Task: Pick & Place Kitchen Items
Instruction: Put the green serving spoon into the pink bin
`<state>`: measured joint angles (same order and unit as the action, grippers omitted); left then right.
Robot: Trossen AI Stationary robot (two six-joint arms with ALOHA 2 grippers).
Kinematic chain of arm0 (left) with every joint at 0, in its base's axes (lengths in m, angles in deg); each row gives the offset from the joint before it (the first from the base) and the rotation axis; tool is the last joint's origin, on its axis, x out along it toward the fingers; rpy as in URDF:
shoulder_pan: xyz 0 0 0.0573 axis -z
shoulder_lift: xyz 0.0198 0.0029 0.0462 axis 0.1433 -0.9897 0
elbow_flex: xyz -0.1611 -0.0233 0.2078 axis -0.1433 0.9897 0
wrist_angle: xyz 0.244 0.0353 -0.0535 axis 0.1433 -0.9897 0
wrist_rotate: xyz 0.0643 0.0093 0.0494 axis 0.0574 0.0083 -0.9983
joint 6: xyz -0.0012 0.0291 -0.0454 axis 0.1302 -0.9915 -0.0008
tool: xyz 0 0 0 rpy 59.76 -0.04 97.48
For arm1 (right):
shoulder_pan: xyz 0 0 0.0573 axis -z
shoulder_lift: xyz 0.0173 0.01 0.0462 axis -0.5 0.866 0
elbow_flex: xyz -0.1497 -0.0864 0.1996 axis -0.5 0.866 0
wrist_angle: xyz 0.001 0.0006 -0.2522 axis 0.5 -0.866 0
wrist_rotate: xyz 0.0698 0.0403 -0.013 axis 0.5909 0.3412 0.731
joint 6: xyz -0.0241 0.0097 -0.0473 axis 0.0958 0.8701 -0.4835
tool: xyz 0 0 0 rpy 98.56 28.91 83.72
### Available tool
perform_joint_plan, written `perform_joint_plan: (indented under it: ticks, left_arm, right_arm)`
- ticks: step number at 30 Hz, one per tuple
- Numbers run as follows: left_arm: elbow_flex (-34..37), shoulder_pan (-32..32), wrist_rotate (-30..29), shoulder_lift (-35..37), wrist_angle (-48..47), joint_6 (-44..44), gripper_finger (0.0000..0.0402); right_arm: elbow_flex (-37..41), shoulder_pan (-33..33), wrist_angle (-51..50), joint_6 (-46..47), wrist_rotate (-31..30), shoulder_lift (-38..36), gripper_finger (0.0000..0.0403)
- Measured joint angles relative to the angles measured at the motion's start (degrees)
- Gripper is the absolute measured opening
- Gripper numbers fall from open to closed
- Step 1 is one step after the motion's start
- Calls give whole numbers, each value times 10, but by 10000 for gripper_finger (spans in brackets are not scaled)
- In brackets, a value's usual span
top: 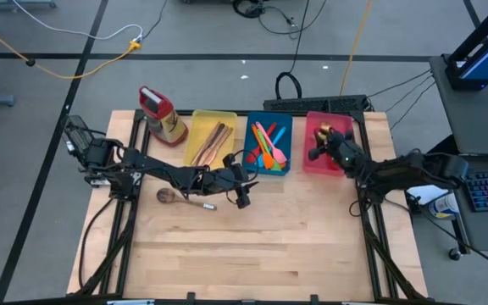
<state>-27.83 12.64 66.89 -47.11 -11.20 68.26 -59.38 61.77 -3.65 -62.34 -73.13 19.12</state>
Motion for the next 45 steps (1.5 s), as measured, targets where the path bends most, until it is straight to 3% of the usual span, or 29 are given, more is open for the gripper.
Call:
perform_joint_plan:
  ticks: [7, 14, 22, 27, 32, 37, 45]
  left_arm:
    - [0, 0, 0, 0, -1, 29, 182]
    - [0, 2, 0, 0, -1, 65, 182]
    - [0, 14, 14, 0, -14, 57, 182]
    - [0, 26, 29, 0, -108, 52, 182]
    - [0, 43, 30, 0, -280, 53, 182]
    - [0, 58, 29, 4, -400, 89, 182]
    - [0, 61, 26, 4, -409, 133, 182]
  right_arm:
    - [-1, 0, 93, -73, 0, -26, 151]
    - [-1, 0, 113, -82, 2, -63, 161]
    - [-1, -1, 166, -80, 121, -100, 152]
    - [-1, -13, 167, -76, 134, -113, 151]
    - [-1, -37, 165, -71, 135, -113, 150]
    - [-2, -69, 105, -74, 136, -114, 147]
    - [-2, -123, -87, -71, 136, -118, 140]
